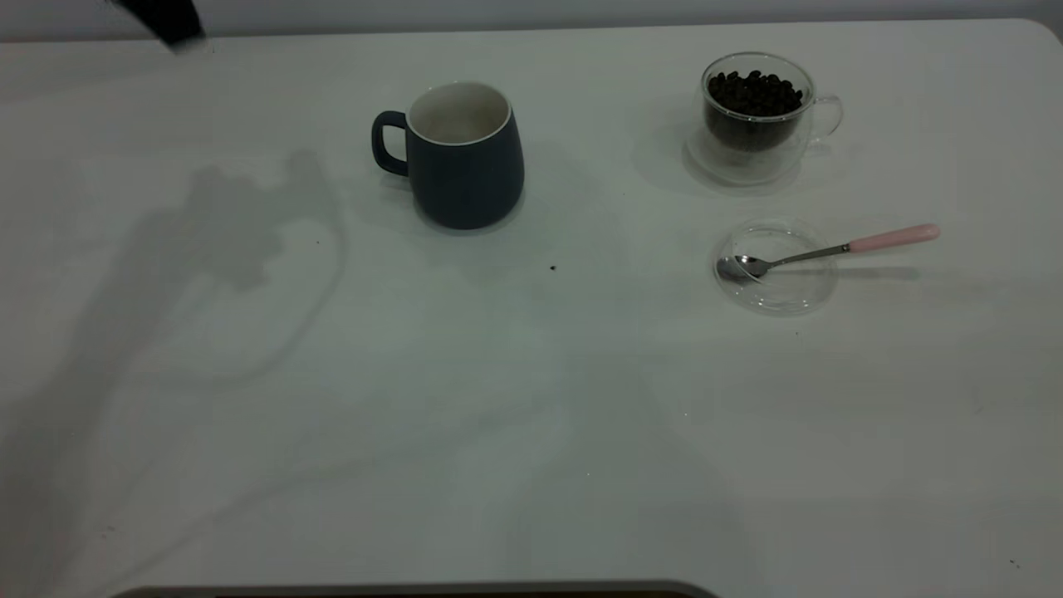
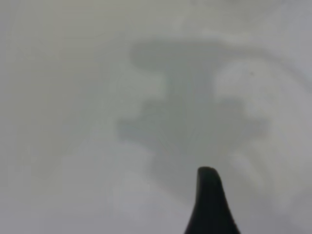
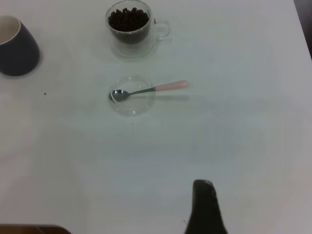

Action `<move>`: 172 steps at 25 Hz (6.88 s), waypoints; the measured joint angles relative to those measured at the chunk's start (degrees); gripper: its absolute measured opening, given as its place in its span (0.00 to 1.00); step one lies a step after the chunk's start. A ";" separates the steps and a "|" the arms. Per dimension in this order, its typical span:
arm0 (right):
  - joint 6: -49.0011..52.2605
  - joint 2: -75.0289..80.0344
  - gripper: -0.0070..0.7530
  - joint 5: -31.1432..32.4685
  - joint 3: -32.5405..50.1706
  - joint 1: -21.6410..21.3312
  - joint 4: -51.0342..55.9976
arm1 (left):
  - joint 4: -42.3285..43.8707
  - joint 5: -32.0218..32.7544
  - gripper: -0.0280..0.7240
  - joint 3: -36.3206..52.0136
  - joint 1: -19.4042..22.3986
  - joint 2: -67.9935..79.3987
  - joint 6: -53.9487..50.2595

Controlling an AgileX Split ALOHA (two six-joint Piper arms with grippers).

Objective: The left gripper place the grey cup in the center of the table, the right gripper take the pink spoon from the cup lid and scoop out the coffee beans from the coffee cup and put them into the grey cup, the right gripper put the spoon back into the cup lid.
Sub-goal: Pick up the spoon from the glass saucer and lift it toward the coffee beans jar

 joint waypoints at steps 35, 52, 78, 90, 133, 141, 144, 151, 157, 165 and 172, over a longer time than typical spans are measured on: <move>0.00 0.00 0.79 0.00 0.00 0.00 0.04 | 7.47 14.37 0.82 60.91 0.01 -85.48 -50.31; 0.00 0.00 0.79 0.00 0.00 0.00 0.04 | 7.57 15.64 0.82 61.17 4.41 -115.43 -50.55; 0.00 0.00 0.79 -1.28 -0.19 0.00 2.07 | 7.57 15.80 0.82 61.17 4.94 -115.43 -50.94; -10.27 37.32 0.71 -27.97 -2.60 0.00 8.54 | 7.57 15.84 0.82 61.17 4.94 -115.43 -51.14; -71.26 138.38 0.69 -12.41 -45.73 -21.65 58.52 | 7.57 15.84 0.82 61.17 4.94 -115.43 -51.13; -77.16 141.21 0.81 -7.87 -46.62 -21.78 64.12 | 7.57 15.84 0.82 61.17 4.94 -115.43 -51.13; -77.58 141.73 0.82 -7.69 -46.66 -21.78 64.55 | 7.57 15.84 0.82 61.17 4.94 -115.43 -51.13; -78.20 144.81 0.81 -7.40 -46.82 -21.71 66.61 | 7.57 15.84 0.82 61.17 4.94 -115.43 -51.13; -78.96 145.22 0.79 -7.00 -46.93 -20.27 68.02 | 7.57 15.84 0.82 61.17 4.94 -115.43 -51.19; -79.93 145.22 0.79 -6.84 -46.93 -18.97 68.34 | 7.57 15.84 0.82 61.17 4.94 -115.43 -51.19; -79.93 145.34 0.79 -6.77 -46.93 -17.62 68.34 | 7.57 15.84 0.82 61.17 4.94 -115.43 -51.19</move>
